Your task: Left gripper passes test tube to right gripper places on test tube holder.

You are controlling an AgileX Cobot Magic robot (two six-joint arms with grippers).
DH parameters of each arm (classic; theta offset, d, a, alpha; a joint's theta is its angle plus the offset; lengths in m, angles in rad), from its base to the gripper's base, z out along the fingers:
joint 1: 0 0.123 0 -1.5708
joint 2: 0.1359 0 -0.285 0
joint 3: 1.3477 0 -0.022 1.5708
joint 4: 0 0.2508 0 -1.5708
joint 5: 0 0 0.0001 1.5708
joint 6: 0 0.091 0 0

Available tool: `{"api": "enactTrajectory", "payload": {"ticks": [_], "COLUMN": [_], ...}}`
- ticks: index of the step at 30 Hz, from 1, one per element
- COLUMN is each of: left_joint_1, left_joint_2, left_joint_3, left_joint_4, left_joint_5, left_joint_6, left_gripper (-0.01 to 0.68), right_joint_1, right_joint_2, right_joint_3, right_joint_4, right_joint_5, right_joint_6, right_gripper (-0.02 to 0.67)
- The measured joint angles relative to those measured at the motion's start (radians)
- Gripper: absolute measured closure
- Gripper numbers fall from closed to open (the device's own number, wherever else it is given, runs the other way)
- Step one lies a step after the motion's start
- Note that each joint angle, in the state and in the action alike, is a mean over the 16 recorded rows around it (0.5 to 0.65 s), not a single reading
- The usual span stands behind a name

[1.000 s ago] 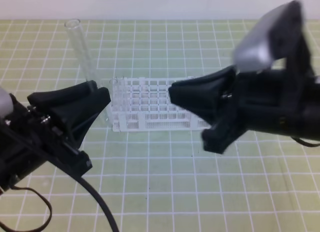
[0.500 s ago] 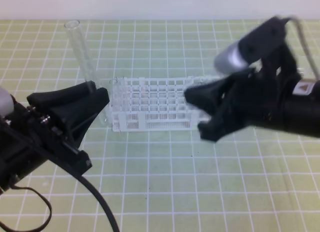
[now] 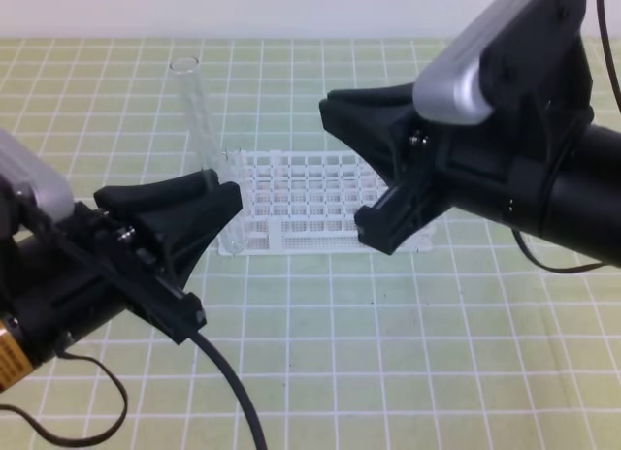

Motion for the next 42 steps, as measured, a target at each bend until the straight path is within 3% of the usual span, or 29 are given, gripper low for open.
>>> {"api": "enactTrajectory", "payload": {"ticks": [6,13,21,26,42], "left_joint_1": [0.000,0.000,0.000,0.000,0.001], "left_joint_2": [0.012,0.014,0.015,0.015,0.016], "left_joint_3": [0.000,0.000,0.000,0.000,-0.001], "left_joint_4": [0.000,-0.001,-0.002,-0.002,-0.006], "left_joint_5": [-0.012,-0.017,-0.022,-0.014,0.067], "left_joint_6": [0.002,0.006,0.011,0.028,0.051], "left_gripper": [0.600,0.613,0.619,0.619,0.631], "right_joint_1": [0.025,0.027,0.028,0.028,0.028], "right_joint_2": [0.000,0.000,0.005,0.022,0.106], "right_joint_3": [-0.003,-0.026,-0.064,-0.084,-0.128], "right_joint_4": [0.204,0.238,0.237,0.237,0.237], "right_joint_5": [0.062,0.146,0.181,0.178,0.216], "right_joint_6": [-0.285,-0.379,-0.337,-0.272,-0.147], "right_gripper": [0.653,0.560,0.397,0.335,0.311]}}
